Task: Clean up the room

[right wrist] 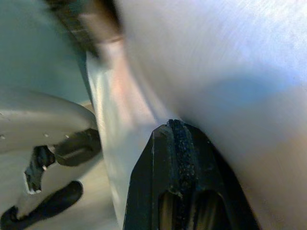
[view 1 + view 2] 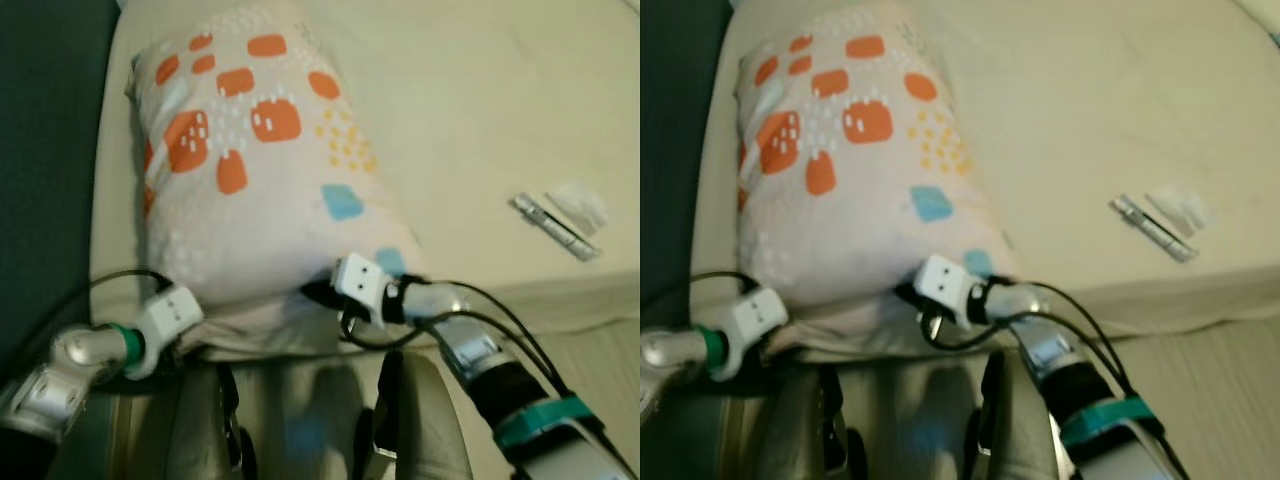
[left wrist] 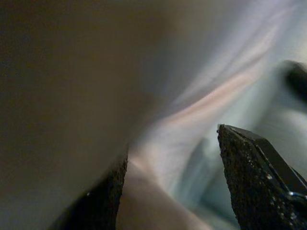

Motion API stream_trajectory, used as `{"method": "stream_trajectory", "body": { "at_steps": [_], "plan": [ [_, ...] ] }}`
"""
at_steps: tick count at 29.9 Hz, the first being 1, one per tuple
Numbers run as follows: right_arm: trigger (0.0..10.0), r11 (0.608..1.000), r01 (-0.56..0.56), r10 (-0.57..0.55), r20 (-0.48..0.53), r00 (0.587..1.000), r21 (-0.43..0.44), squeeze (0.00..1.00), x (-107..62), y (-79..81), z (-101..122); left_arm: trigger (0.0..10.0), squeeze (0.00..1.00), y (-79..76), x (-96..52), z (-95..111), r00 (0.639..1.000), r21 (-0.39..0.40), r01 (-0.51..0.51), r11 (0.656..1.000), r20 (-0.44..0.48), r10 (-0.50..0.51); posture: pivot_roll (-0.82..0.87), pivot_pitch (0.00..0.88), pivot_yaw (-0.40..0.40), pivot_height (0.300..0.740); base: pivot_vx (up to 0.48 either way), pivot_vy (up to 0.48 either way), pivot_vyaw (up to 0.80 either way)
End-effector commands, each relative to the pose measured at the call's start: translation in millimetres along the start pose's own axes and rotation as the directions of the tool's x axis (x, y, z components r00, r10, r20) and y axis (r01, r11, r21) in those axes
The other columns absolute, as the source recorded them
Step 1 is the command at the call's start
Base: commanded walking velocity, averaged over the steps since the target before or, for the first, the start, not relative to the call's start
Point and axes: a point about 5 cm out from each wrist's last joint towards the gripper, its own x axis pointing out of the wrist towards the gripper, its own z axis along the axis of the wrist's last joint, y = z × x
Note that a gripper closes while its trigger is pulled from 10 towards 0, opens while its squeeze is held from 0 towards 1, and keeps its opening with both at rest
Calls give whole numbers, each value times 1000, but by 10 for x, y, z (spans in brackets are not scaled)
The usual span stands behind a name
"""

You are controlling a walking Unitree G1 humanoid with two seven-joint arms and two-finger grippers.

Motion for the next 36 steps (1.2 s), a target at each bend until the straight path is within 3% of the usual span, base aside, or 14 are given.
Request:
{"method": "stream_trajectory", "body": {
  "at_steps": [1, 3, 4, 6, 14, 18, 22, 25, 32, 35, 36],
  "plan": [
    [10000, 1000, -19, 19, 7, 1000, 10, 0, 10, 31, -8, 10000, 0, 120, -41, -154, 992, -8, -113, 994, -65, 112, 115, 278, 46, 570, 0, 0, 0],
    [10000, 999, -39, 37, 48, 998, 36, 0, 61, 65, 55, 10000, 0, 404, -88, -84, 960, -13, -277, 961, -49, 276, 115, 278, 46, 570, 0, 0, 0],
    [10000, 999, -39, 37, 48, 998, 36, 0, 61, 65, 55, 10000, 0, 404, -88, -84, 960, -13, -277, 961, -49, 276, 115, 278, 46, 570, 0, 0, 0],
    [10000, 998, -48, 44, 78, 996, 50, 0, 113, 93, 113, 10000, 0, 565, -151, 22, 942, -23, -336, 942, -13, 336, 115, 278, 46, 570, 0, 0, 0],
    [10000, 997, 19, -29, 138, 990, 75, 0, 274, 111, 198, 10000, 0, 655, -133, 183, 937, 44, -347, 937, 70, 344, 105, 280, 51, 570, 0, 0, 0],
    [10000, 992, -119, 117, 45, 992, 49, 0, 231, 294, 26, 10000, 0, 389, -41, -76, 975, 63, -216, 974, -45, 219, 110, 279, 52, 570, 0, 0, 0],
    [10000, 978, -204, 206, -59, 977, 35, 0, 90, 393, -173, 10000, 0, 136, 15, -354, 975, 37, -166, 985, -145, 170, 107, 277, 52, 570, 0, 0, 0],
    [10000, 982, -185, 187, -97, 977, 29, 0, 3, 353, -252, 10000, 0, 3, 59, -390, 979, 2, -146, 989, -142, 145, 100, 278, 44, 570, 0, 0, 0],
    [10000, 983, -177, 181, -104, 978, 52, 0, -147, 288, -286, 10000, 0, -79, 99, -420, 982, -9, -134, 991, -136, 132, 94, 276, 41, 570, 0, 0, 0],
    [10000, 981, -166, 175, -87, 981, 102, 0, -432, 209, -277, 10000, 0, -334, -12, -272, 996, -42, 80, 996, -23, -81, 92, 276, 40, 570, 0, 0, 0],
    [10000, 981, -166, 175, -87, 981, 102, 0, -432, 209, -277, 10000, 0, -334, -12, -272, 996, -42, 80, 996, -23, -81, 92, 276, 40, 570, 0, 0, 0]
  ]
}}
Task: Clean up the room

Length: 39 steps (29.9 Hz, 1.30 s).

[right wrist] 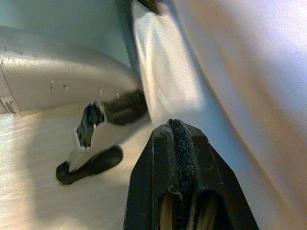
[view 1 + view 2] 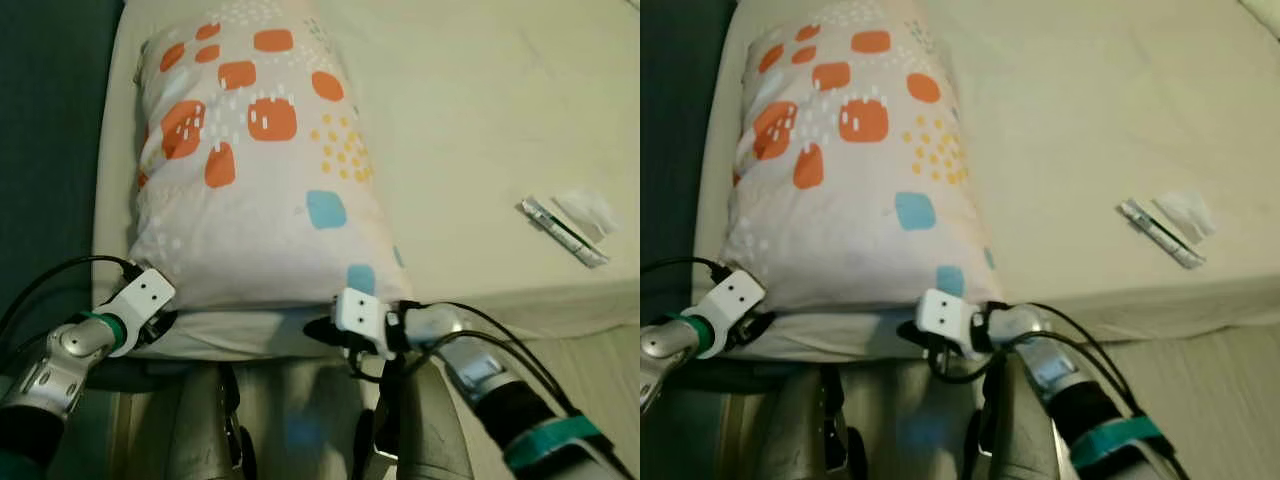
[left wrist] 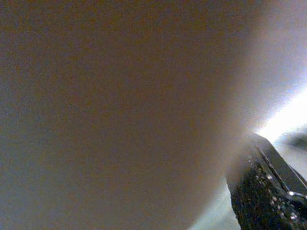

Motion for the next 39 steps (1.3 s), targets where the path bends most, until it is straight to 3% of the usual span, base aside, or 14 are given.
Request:
{"method": "stream_trajectory", "body": {
  "at_steps": [1, 3, 6, 9, 10, 12, 16, 21, 26, 28, 30, 34, 36, 39],
  "plan": [
    [10000, 998, -3, 1, 35, 999, 68, 0, -147, 23, -5, 10000, 0, -234, -114, 48, 983, -30, 178, 984, 42, -177, 93, 276, 40, 570, 0, 0, 0],
    [10000, 991, 24, -34, 73, 997, 130, 0, -366, 29, 28, 10000, 0, -395, -354, 232, 946, -52, 305, 951, 129, -296, 100, 276, 43, 570, 0, 0, 0],
    [10000, 988, 27, -41, 86, 995, 154, 0, -493, 86, 36, 10000, 0, -491, -520, 331, 923, -51, 359, 932, 171, -346, 108, 276, 46, 570, 0, 0, 0],
    [10000, 975, 34, -54, 89, 995, 218, 0, -708, 308, 1, 10000, 0, -619, -808, 508, 893, -68, 401, 914, 252, -373, 116, 274, 44, 570, 0, 0, 0],
    [10000, 975, 34, -54, 89, 995, 218, 0, -708, 308, 1, 10000, 0, -619, -808, 508, 893, -68, 401, 914, 252, -373, 116, 274, 44, 570, 0, 0, 0],
    [10000, 948, 56, -101, 127, 987, 313, 0, -775, 506, 3, 10000, 0, -667, -916, 659, 880, -95, 393, 915, 328, -344, 119, 270, 38, 570, 0, 0, 0],
    [10000, 907, 103, -198, 198, 960, 409, 0, -747, 543, 70, 10000, 0, -649, -910, 816, 869, -123, 352, 928, 412, -274, 118, 254, 35, 570, 0, 0, 0],
    [10000, 757, 193, -472, 318, 823, 624, 0, -596, 469, 238, 10000, 0, -542, -889, 1198, 816, -195, 291, 937, 562, -136, 105, 219, 36, 570, 0, 0, 0],
    [10000, 607, 268, -670, 301, 678, 748, 0, -517, 345, 293, 10000, 0, -454, -925, 1411, 764, -237, 274, 932, 642, -61, 103, 188, 41, 570, 0, 0, 0],
    [10000, 594, 274, -684, 295, 667, 757, 0, -512, 335, 299, 10000, 0, -440, -918, 1425, 765, -245, 262, 933, 642, -46, 104, 184, 43, 570, 0, 0, 0],
    [10000, 554, 303, -737, 288, 611, 775, 0, -436, 234, 368, 10000, 0, -288, -780, 1485, 777, -300, 75, 951, 616, 133, 100, 159, 49, 570, 0, 0, 0],
    [10000, 507, 366, -815, 295, 500, 781, 0, -387, 57, 552, 10000, 0, -99, -699, 1601, 716, -265, -239, 934, 602, 354, 97, 130, 52, 570, 0, 0, 0],
    [10000, 466, 444, -857, 266, 442, 765, 0, -411, -17, 597, 10000, 0, -32, -697, 1610, 691, -279, -315, 907, 587, 421, 95, 114, 51, 575, 0, 0, 0],
    [10000, 377, 519, -908, 194, 372, 768, 0, -453, -85, 553, 10000, 0, -4, -641, 1524, 723, -380, -285, 880, 517, 458, 88, 95, 44, 589, 0, 0, 0]
  ]
}}
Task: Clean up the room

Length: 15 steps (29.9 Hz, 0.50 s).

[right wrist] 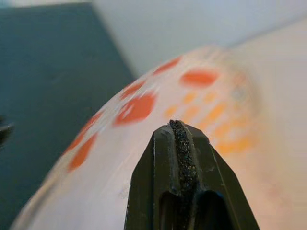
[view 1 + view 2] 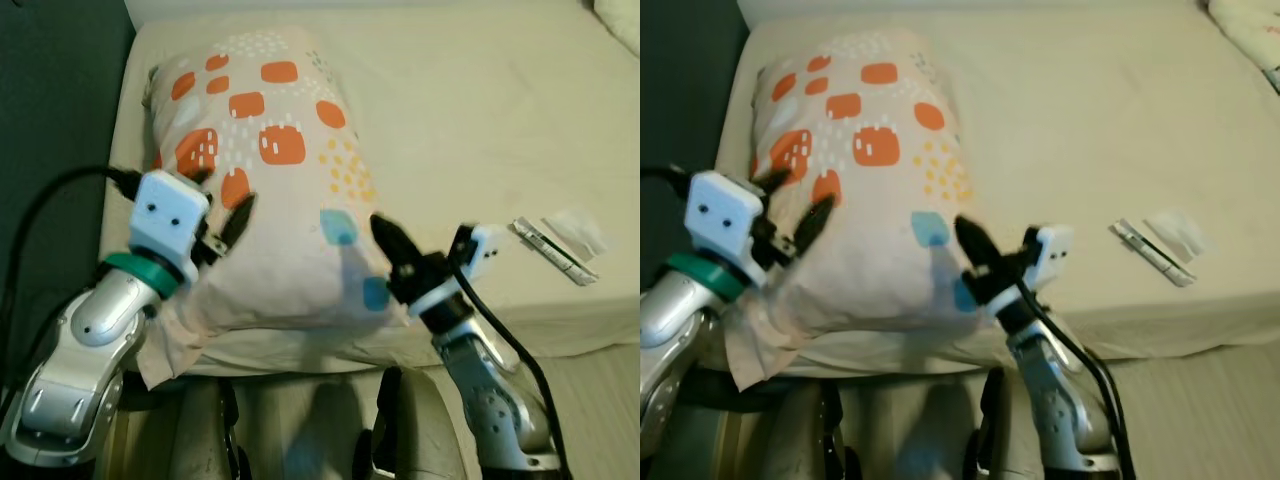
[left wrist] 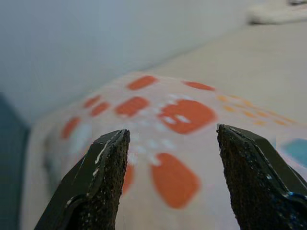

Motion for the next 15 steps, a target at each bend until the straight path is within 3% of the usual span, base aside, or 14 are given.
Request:
{"method": "stream_trajectory", "body": {
  "at_steps": [1, 10, 15],
  "plan": [
    [10000, 995, 90, -91, -22, 996, -51, 0, -43, -115, -59, 10000, 0, 19, -21, -145, 995, -62, -45, 997, -95, 39, 87, 92, 42, 598, 0, 0, 0],
    [10000, 988, 122, -126, -38, 991, -97, 0, -19, -160, -121, 10000, 0, -51, 21, -294, 987, -95, -104, 990, -135, 91, 82, 82, 27, 636, 0, 0, 0],
    [10000, 984, 134, -139, -43, 989, -114, 0, -1, -156, -173, 10000, 0, 14, 22, -420, 974, -98, -162, 982, -177, 143, 83, 84, 26, 669, 0, 0, 0]
  ]
}}
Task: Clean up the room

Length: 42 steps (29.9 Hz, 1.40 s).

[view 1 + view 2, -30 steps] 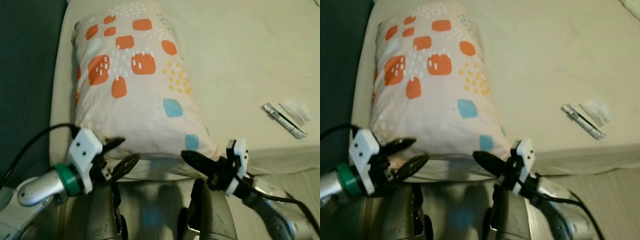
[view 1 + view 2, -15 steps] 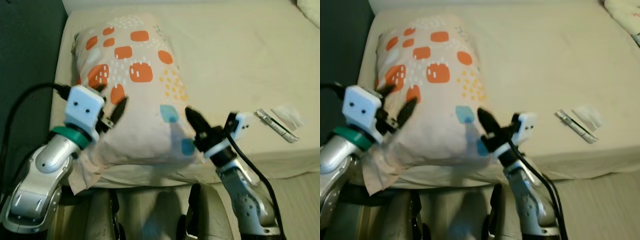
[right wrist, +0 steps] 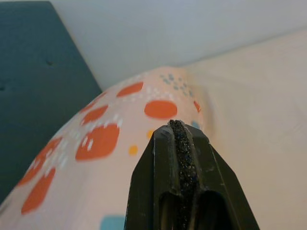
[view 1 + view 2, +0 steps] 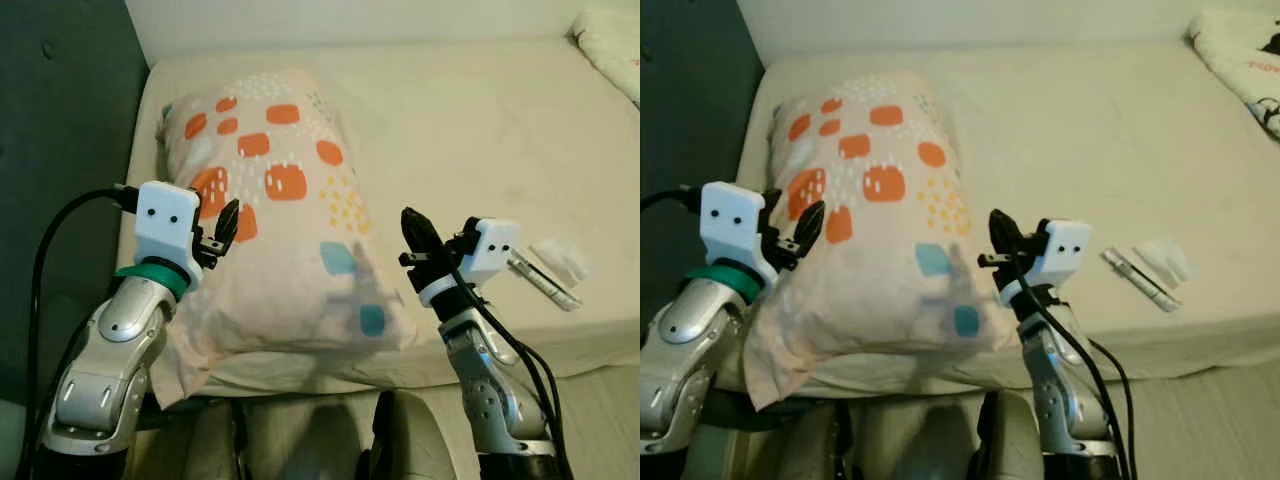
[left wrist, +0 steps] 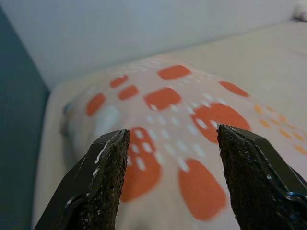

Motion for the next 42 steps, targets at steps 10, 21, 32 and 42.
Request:
{"method": "stream_trajectory", "body": {
  "at_steps": [10, 21, 32, 42],
  "plan": [
    [10000, 999, 17, -18, -11, 1000, -28, 0, 10, -2, -78, 10000, 0, 112, 22, -108, 997, 18, -70, 997, -36, 71, 85, 88, 28, 717, 0, 0, 0],
    [10000, 998, 26, -28, -31, 999, -53, 0, 11, 3, -152, 10000, 0, 90, 37, -179, 994, 87, -104, 991, -30, 107, 83, 88, 25, 735, 0, 0, 0],
    [10000, 998, 10, -13, -39, 999, -63, 0, 26, 29, -182, 10000, 0, 81, 47, -192, 993, 84, -110, 990, -23, 113, 84, 90, 23, 735, 0, -249, 0],
    [10000, 998, -1, -2, -48, 999, -67, 0, 29, 41, -207, 10000, 0, 73, 59, -207, 993, 83, -116, 990, -22, 118, 84, 90, 23, 735, 0, -410, 0]
  ]
}}
